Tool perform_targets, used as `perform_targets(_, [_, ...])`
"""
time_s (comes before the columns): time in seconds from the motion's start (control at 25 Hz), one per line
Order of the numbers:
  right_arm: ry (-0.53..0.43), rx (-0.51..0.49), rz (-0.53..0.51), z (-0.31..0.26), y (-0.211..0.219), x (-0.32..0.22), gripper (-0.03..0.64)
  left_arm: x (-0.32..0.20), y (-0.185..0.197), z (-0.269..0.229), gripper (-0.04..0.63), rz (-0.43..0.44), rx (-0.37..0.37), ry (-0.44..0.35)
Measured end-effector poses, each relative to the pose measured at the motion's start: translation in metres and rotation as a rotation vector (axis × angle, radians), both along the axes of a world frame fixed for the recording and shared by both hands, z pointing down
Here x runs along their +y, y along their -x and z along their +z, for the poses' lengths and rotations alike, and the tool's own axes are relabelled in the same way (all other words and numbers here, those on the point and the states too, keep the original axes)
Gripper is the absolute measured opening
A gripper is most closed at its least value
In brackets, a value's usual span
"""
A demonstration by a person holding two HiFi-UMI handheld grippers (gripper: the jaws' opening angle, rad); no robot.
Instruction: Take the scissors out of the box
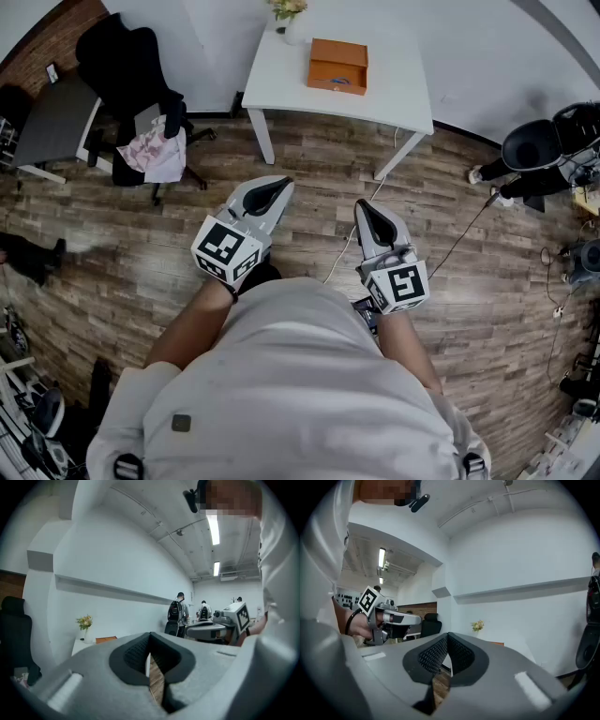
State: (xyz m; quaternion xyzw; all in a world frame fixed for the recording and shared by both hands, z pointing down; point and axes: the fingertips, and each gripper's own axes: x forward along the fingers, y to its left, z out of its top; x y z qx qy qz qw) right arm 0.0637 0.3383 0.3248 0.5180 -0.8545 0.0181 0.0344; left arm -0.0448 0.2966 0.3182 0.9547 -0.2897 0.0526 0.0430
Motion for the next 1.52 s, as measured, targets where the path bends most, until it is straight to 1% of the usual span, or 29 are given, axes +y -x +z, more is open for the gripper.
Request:
perform_targets(0.2, [0.007,-0.004,0.007,0.004,0.007,-0.006,0.011,-0.009,0.008,0.005,0.003,0.006,0.001,0.012])
perform_targets(0.4, [0.021,0.000,0.035,0.008,0.017,-0.019,0.011,-0.024,0.017,0.009,0.005,0.032,0.010,0.021])
perform_targets(0.56, [0.035,0.011,0.087,0.011,0.024,-0.042,0.011,-0.046,0.027,0.014,0.005,0.064,0.018,0.028])
perform_targets(0.68, [0.051,-0.004,0.130,0.014,0.034,-0.063,0.011,-0.068,0.041,0.014,0.005,0.086,0.023,0.029])
perform_targets(0.96, [0.039,0.006,0.189,0.000,0.072,-0.108,0.010,-0.119,0.075,0.003,0.005,0.151,0.034,0.029])
perform_targets(1.12, [0.048,0.012,0.216,0.002,0.092,-0.129,0.011,-0.142,0.093,0.007,0.005,0.187,0.029,0.043])
perform_targets(1.24, [0.061,0.004,0.236,0.009,0.100,-0.140,0.011,-0.157,0.104,0.013,0.005,0.196,0.026,0.053])
perform_targets(1.36, [0.079,-0.006,0.238,0.015,0.102,-0.153,0.011,-0.170,0.108,0.019,0.005,0.194,0.025,0.068])
perform_targets(1.52, [0.086,0.000,0.230,0.017,0.094,-0.175,0.010,-0.185,0.102,0.023,0.005,0.192,0.016,0.076])
